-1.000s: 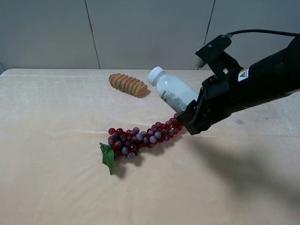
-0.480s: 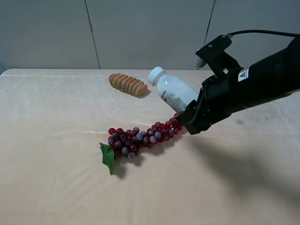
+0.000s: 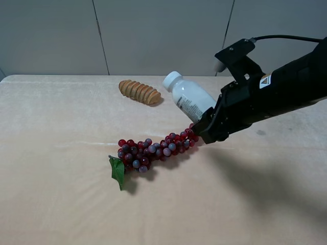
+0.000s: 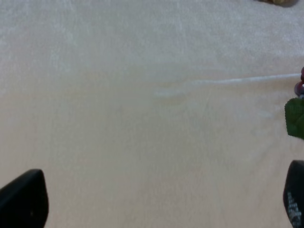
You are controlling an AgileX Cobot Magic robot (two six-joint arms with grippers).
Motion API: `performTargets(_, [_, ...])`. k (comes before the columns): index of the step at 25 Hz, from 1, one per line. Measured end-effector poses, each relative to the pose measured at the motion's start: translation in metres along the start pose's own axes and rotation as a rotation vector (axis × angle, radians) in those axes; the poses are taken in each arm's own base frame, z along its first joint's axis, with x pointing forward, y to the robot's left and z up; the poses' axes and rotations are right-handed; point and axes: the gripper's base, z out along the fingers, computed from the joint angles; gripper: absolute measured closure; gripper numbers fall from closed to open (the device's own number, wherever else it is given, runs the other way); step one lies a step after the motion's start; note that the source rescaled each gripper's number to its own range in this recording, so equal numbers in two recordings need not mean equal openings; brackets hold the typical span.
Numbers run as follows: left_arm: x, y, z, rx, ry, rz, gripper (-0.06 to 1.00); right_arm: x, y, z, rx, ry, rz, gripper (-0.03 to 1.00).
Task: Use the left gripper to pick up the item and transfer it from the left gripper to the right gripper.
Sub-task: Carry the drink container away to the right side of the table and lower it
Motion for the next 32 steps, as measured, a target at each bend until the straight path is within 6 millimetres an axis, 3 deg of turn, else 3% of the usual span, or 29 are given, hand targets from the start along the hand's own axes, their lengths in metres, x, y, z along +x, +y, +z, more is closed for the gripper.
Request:
performTargets(6, [0.0, 0.0, 0.0, 0.0, 0.0, 0.0, -0.04, -0.014, -0.009, -0.007, 0.05, -0.029, 0.063, 0.96])
performTargets(11, [0.0, 0.0, 0.0, -0.06, 0.001, -0.031, -0.04, -0.013, -0.041, -0.014, 0.144, -0.036, 0.18, 0.96])
performTargets(21, [0.0, -0.001, 0.0, -0.226, 0.006, -0.112, -0.04, 0.01, -0.098, -0.02, 0.282, 0.012, 0.353, 0.96])
performTargets(32, [0.0, -0.001, 0.0, -0.23, 0.006, -0.113, -0.04, 0.052, -0.156, 0.007, 0.377, 0.12, 0.544, 0.96])
